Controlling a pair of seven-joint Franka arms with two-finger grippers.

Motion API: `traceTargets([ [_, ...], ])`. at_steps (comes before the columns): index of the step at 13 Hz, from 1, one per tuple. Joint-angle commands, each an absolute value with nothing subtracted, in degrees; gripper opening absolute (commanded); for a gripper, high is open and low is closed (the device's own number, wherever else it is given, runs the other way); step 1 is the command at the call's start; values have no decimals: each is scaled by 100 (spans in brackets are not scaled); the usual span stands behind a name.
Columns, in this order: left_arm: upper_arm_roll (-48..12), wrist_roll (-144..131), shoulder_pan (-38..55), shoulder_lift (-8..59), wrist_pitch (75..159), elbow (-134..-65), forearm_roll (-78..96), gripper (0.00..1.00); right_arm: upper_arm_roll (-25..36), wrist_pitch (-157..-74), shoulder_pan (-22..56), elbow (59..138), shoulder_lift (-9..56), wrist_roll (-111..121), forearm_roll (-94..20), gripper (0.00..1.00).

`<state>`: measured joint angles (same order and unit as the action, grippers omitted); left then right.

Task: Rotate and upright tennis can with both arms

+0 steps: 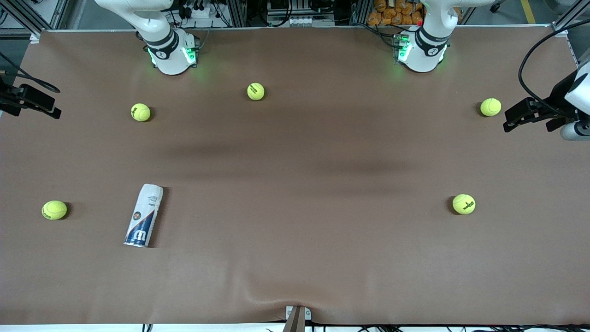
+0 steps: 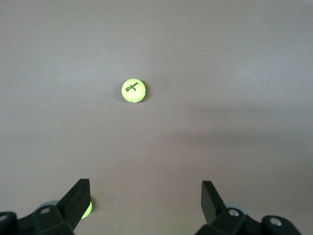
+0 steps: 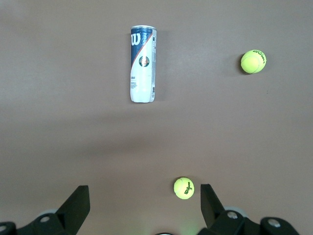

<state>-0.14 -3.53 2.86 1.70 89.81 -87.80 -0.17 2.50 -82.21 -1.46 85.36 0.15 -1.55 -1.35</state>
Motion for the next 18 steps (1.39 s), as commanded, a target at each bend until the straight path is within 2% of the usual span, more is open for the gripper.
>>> traceTargets([
  [1,-26,-387,272,176,8903,-8763,-62,100,246,-8174,-132,8429,53,-202,-70,100],
  [8,-18,-395,272,185,8903,-8754,-53,100,237,-8191,-132,8429,53,-202,-149,100],
  [13,-18,-387,264,185,8903,-8754,-44,100,281,-8130,-202,8104,-9,527,-97,100],
  [18,-18,-387,220,185,8903,-8754,-53,100,272,-8209,-264,8349,359,361,-132,100],
])
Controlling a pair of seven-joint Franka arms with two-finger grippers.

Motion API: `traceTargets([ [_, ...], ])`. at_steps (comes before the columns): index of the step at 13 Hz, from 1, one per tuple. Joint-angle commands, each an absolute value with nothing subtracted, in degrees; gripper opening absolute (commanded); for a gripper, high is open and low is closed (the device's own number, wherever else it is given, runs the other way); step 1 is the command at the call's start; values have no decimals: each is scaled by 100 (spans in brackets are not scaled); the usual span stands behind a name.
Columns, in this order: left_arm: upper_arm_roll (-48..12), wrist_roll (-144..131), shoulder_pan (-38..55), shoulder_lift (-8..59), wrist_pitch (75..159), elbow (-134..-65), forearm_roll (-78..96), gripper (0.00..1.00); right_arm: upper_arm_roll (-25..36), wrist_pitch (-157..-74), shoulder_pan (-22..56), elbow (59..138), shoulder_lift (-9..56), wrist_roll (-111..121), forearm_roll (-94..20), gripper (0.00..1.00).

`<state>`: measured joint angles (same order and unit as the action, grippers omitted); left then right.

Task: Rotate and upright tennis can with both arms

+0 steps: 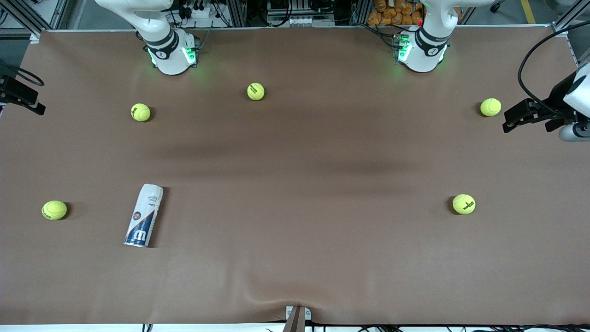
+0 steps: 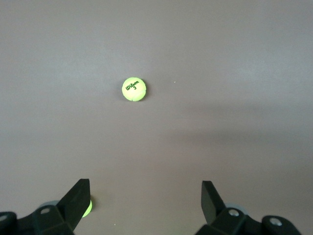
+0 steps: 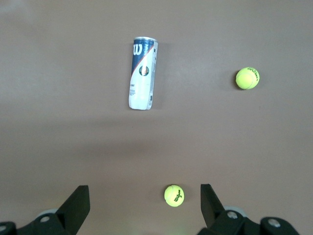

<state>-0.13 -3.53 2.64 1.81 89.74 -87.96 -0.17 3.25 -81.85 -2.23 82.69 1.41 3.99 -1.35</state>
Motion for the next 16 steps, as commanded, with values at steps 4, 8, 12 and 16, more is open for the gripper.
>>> traceTargets([
  [4,-18,-387,202,176,8903,-8763,-44,100,246,-9094,-124,8332,1412,220,-158,100],
  [8,-18,-369,115,185,8903,-8763,-44,100,246,-10472,-132,8306,2651,220,-176,100],
  [12,-18,-378,79,185,8903,-8771,-44,100,246,-11495,-132,8297,3585,220,-544,100],
  [16,-26,-369,79,193,8903,-8772,-44,100,246,-11865,-18,8350,4147,220,-686,100],
])
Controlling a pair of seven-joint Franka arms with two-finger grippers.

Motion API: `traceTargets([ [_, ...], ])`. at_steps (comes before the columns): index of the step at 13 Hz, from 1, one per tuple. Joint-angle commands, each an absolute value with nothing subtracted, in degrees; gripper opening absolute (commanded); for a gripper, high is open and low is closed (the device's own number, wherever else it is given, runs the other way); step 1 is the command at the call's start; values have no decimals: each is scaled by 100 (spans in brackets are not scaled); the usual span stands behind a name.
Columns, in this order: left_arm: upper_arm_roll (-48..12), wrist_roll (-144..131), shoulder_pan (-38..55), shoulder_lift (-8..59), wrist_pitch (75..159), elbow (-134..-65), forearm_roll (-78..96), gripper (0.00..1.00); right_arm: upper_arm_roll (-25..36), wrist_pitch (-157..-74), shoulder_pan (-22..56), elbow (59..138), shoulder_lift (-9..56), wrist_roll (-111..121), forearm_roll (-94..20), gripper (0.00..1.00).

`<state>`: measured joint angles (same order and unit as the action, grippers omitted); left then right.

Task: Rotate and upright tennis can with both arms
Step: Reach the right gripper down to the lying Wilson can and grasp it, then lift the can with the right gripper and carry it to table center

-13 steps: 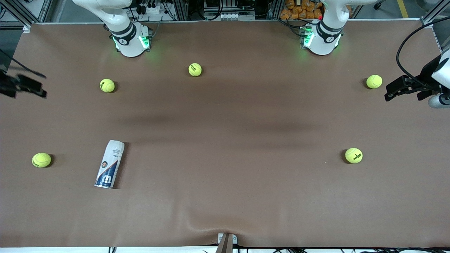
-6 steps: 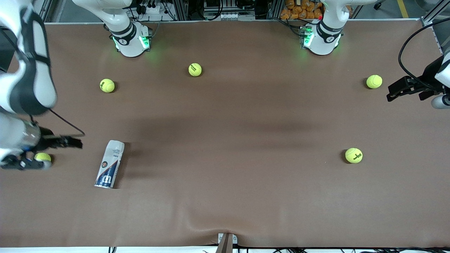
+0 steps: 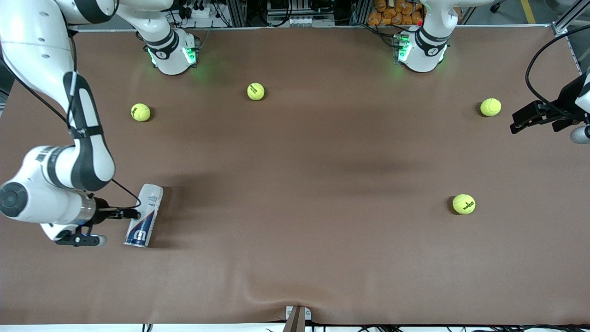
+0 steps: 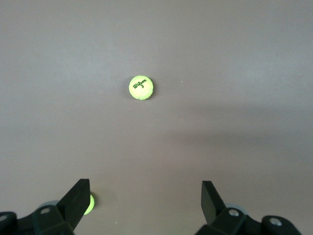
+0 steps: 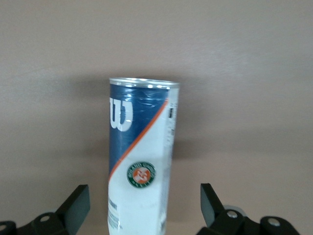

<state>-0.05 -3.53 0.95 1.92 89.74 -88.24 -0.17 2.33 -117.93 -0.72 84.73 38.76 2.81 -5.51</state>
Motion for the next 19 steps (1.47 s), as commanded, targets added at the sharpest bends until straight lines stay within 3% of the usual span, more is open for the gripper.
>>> traceTargets([
  [1,-26,-378,79,193,8903,-8780,-44,100,246,-11891,-35,8350,4270,228,-686,100],
  [9,-35,-316,79,290,8938,-8798,-44,100,246,-11979,53,8631,4535,237,-677,100],
  [10,-35,-325,79,281,8938,-8798,-44,100,246,-12066,35,8631,4535,229,-685,62],
  [11,-35,-308,79,290,8930,-8798,-44,100,246,-12085,26,8622,4526,229,-686,41],
  [14,-35,-308,79,281,8921,-8789,-44,100,246,-12041,18,8535,4439,316,-659,40],
  [19,-201,-334,62,229,8921,-8754,-44,100,202,-11568,175,7904,4078,825,-642,48],
])
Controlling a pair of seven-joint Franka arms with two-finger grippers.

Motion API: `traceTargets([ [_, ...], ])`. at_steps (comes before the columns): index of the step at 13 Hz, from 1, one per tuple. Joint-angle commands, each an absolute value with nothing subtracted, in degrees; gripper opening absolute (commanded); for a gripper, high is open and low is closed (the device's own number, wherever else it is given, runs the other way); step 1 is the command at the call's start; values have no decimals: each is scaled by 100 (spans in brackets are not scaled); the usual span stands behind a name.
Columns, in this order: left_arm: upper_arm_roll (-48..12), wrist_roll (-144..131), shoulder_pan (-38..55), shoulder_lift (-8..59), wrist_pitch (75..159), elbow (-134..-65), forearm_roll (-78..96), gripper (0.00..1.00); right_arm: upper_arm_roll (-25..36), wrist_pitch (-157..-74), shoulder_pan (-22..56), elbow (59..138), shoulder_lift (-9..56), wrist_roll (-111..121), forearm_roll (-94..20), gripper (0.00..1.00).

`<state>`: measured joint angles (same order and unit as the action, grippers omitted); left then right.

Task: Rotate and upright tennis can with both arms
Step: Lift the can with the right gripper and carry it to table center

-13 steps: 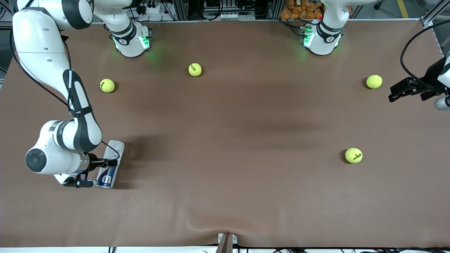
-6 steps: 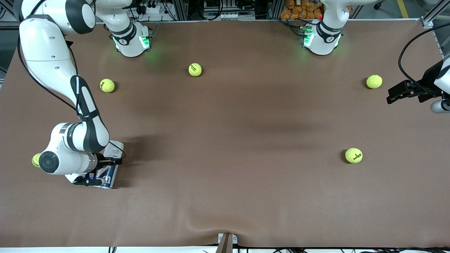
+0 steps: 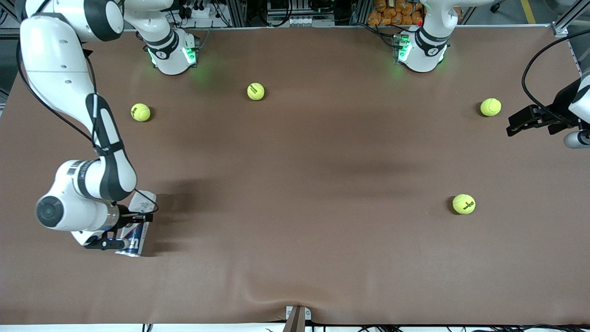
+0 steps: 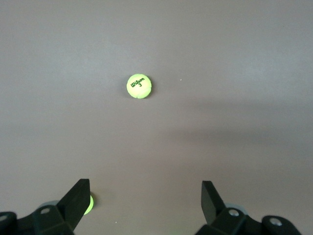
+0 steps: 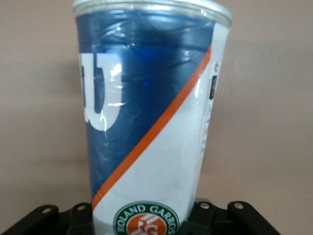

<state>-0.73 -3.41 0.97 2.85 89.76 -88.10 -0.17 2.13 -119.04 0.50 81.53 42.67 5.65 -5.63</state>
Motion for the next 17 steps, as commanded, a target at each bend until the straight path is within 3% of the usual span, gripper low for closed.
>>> traceTargets([
  [1,-220,-351,27,220,8921,-8754,-44,100,220,-11514,358,7701,4078,965,-624,48],
  [10,-229,-290,-53,299,8921,-8771,-61,100,229,-11601,2011,7418,4069,2030,-334,49],
  [17,-229,-317,0,325,8903,-8754,-44,100,237,-12445,3523,7488,4122,2206,359,49],
])
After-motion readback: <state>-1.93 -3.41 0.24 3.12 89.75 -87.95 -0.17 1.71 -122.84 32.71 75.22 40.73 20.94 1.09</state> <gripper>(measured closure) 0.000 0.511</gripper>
